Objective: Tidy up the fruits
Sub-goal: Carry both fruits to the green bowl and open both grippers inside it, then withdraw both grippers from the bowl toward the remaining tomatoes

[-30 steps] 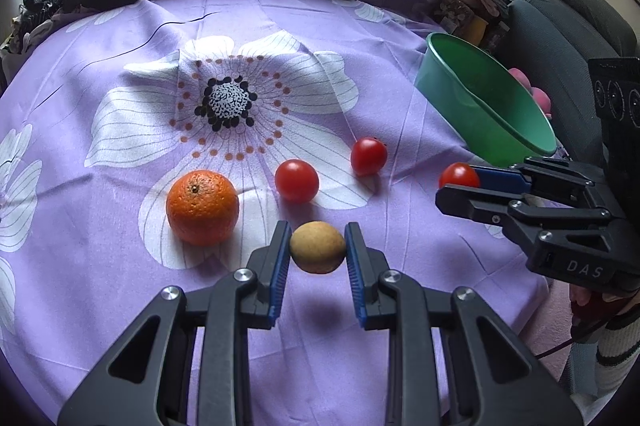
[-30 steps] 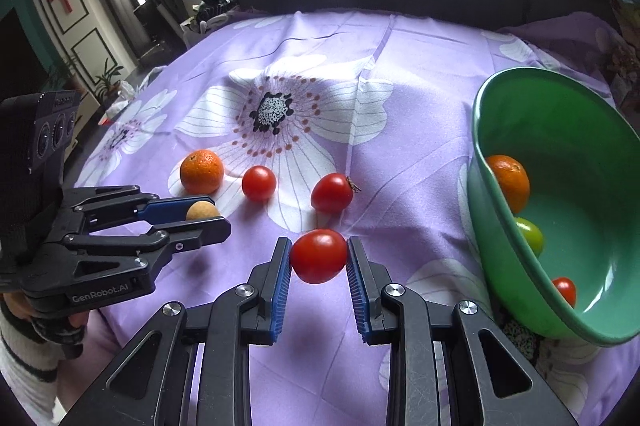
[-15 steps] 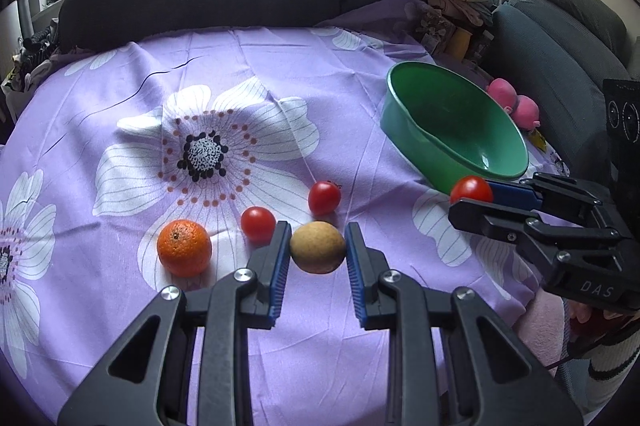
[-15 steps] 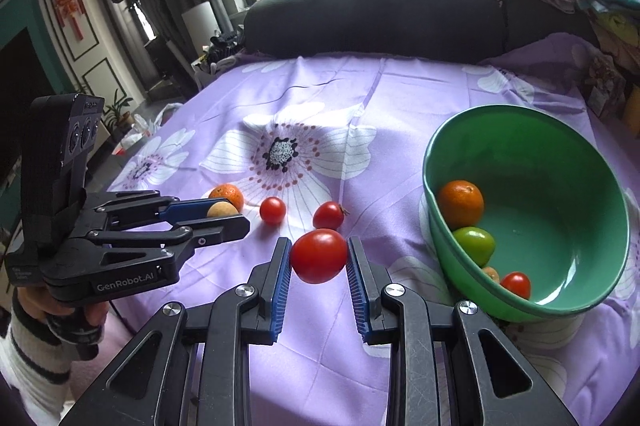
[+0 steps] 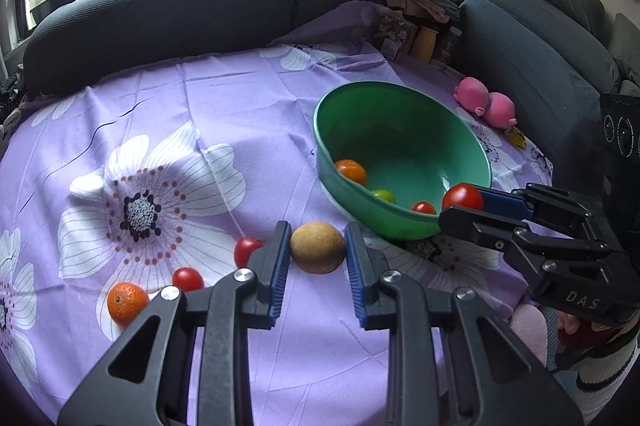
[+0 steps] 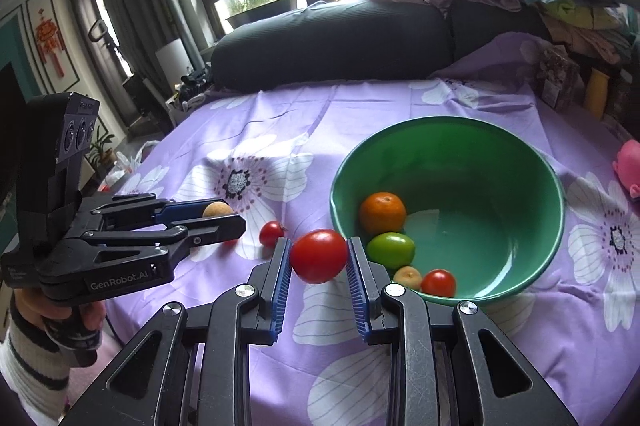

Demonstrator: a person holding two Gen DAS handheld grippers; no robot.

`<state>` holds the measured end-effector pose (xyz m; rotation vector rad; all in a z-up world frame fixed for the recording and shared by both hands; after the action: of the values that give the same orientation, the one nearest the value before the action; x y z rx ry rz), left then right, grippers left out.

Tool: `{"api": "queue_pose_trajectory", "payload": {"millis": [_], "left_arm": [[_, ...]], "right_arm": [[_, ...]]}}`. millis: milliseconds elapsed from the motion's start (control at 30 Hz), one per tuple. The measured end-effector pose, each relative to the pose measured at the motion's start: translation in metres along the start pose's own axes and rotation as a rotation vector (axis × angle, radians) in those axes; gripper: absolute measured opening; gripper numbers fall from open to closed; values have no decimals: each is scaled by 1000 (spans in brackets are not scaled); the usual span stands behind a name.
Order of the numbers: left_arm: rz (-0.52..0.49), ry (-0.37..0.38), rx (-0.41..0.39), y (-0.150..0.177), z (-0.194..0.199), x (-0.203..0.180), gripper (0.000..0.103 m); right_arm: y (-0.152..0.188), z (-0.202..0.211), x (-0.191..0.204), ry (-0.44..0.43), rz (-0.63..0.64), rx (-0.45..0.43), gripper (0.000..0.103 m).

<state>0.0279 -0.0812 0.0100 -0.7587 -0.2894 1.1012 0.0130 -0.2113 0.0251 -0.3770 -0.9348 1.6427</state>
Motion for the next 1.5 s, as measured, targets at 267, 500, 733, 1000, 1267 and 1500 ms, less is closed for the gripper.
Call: {"api": "queue_pose_trajectory", "payload": {"millis": [267, 500, 733, 1000, 1267, 1500], "left_arm": [[-20, 60, 0, -25, -20, -21, 27], [-35, 96, 24, -39, -42, -36, 27], [-65, 82, 75, -40, -69, -44, 27], [-93, 69, 100, -37, -82, -46, 27], [-88, 65, 100, -37, -83, -45, 27], [-86, 58, 90, -38, -78, -44, 44]], "right_arm": [[-3, 8, -26, 39, -41, -32, 29], [-4, 8, -49, 78, -74, -42, 29], [-2, -2, -61, 99, -89, -18, 29], [1, -12, -67, 110, -90, 16, 29], [2, -15, -68, 113, -94, 33, 29], [2, -12, -69, 131, -123, 45, 29]]}}
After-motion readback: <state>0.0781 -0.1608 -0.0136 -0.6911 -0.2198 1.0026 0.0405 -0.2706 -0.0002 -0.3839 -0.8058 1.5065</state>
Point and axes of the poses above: each gripper's, at about its wrist camera, not at the fingertips, and z roughly against the way its jaws point, x to its left, y to its underside, the point moved 1 cm from there along -z, roughly the way its jaws point, and after that the axes turned 1 degree about -z, right-handed, at the moved point
